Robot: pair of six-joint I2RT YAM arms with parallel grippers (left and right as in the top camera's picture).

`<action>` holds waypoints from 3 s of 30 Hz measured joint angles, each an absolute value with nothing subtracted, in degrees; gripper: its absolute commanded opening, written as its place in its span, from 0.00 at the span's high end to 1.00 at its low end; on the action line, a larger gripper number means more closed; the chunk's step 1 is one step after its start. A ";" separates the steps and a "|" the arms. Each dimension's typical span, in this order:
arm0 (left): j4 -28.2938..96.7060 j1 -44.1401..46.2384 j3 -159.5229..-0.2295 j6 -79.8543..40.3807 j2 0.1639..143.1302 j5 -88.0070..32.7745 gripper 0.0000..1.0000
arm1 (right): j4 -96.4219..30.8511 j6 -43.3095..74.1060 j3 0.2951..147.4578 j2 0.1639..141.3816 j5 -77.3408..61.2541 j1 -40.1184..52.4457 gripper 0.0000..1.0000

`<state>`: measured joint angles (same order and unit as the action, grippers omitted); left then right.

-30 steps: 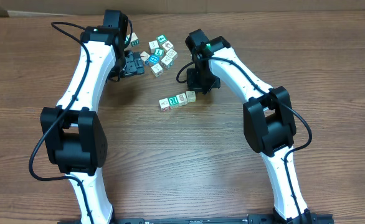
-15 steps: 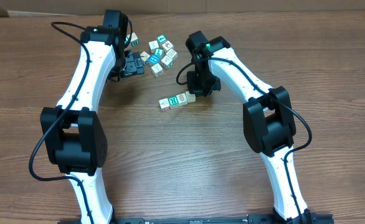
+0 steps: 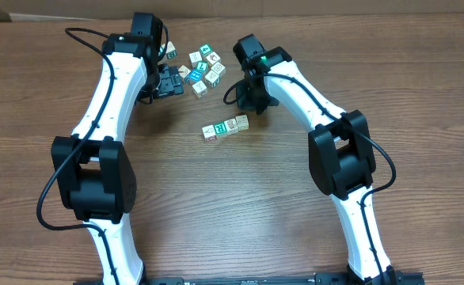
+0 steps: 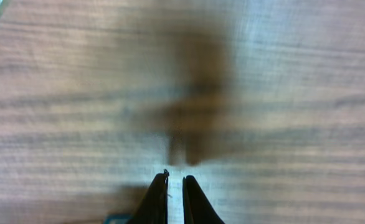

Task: Form a horizontal line

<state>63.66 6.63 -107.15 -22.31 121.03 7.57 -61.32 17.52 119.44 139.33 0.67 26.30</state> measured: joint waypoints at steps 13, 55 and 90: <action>63.66 6.63 -107.15 -22.31 121.03 7.57 0.00 | -57.76 17.30 119.44 139.33 -4.75 26.48 0.95; 63.66 6.63 -107.15 -22.31 121.03 7.57 0.01 | -59.68 17.34 119.44 139.33 -5.52 28.03 0.92; 68.62 9.06 -97.86 -24.08 120.86 0.10 0.96 | -74.70 17.82 119.46 139.33 -6.28 21.47 0.94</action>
<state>68.62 9.06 -97.86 -24.08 120.86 0.10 -74.70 17.82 119.46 139.33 -6.28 21.47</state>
